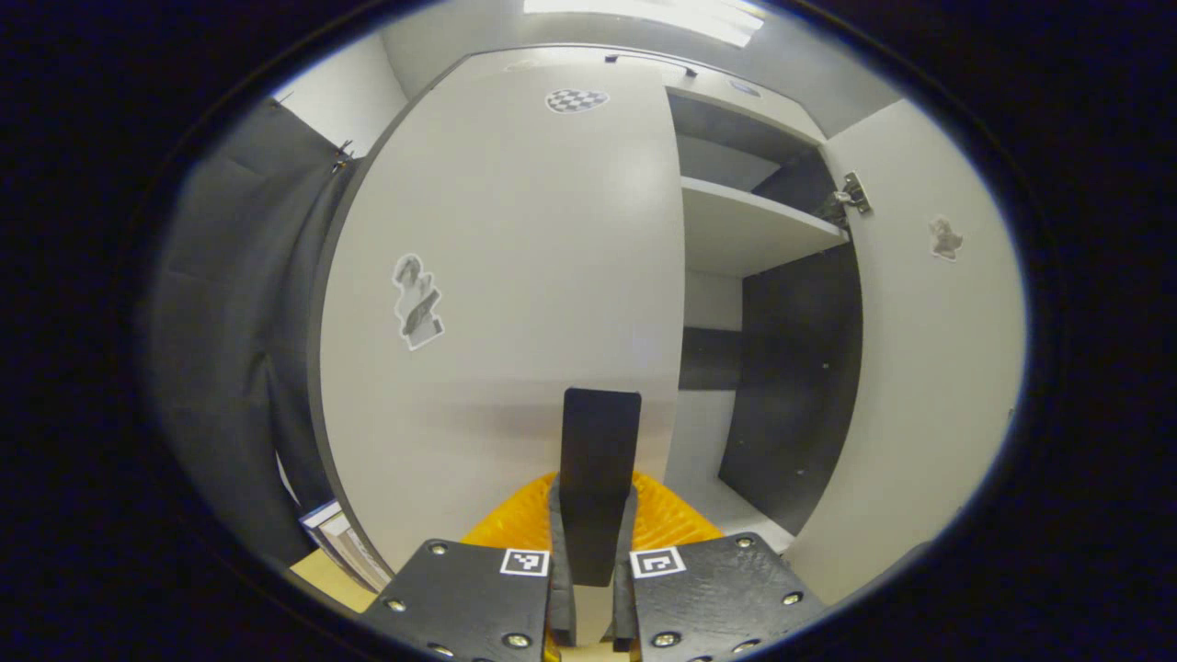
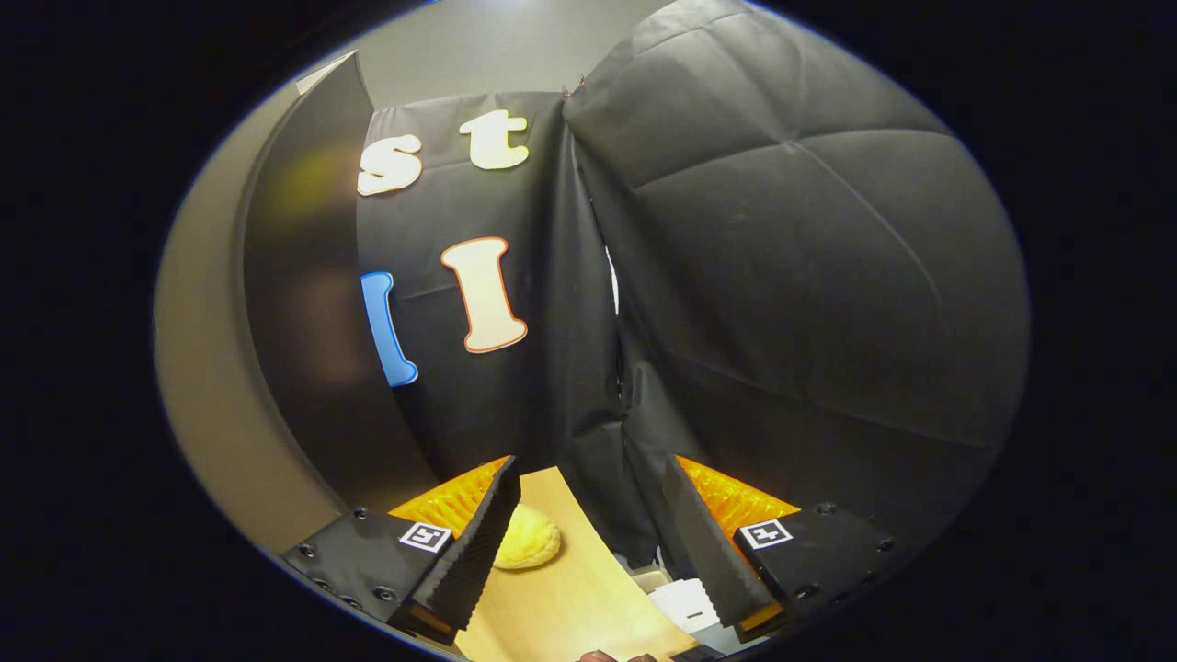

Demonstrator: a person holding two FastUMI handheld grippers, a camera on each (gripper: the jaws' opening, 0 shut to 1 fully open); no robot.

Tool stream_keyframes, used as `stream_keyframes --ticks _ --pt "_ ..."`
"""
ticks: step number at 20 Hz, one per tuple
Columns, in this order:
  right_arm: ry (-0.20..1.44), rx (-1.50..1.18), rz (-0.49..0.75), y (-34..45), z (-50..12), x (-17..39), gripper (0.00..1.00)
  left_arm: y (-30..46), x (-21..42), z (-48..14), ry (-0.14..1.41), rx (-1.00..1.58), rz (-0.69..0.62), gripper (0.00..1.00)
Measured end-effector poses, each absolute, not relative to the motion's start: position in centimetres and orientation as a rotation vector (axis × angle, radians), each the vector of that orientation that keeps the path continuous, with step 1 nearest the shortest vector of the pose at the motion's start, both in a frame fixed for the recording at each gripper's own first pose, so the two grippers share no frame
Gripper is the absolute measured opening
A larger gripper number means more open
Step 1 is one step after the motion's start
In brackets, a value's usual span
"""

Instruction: Open the right door of the double-door shoe cabinet with the right hand, and open the left door with the left hand.

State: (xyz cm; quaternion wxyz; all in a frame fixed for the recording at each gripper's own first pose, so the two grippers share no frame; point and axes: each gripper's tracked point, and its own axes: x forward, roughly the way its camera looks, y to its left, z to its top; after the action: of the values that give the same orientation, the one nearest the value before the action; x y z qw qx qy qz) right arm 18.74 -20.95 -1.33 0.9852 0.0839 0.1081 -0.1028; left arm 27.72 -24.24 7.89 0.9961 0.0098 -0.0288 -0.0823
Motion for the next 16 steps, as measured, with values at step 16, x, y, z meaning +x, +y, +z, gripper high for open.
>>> stream_keyframes --ticks 16 --pt "0.186 0.150 -0.337 -15.4 0.1 6.3 0.98 -22.2 24.6 7.7 -0.049 0.000 -0.330 0.18"
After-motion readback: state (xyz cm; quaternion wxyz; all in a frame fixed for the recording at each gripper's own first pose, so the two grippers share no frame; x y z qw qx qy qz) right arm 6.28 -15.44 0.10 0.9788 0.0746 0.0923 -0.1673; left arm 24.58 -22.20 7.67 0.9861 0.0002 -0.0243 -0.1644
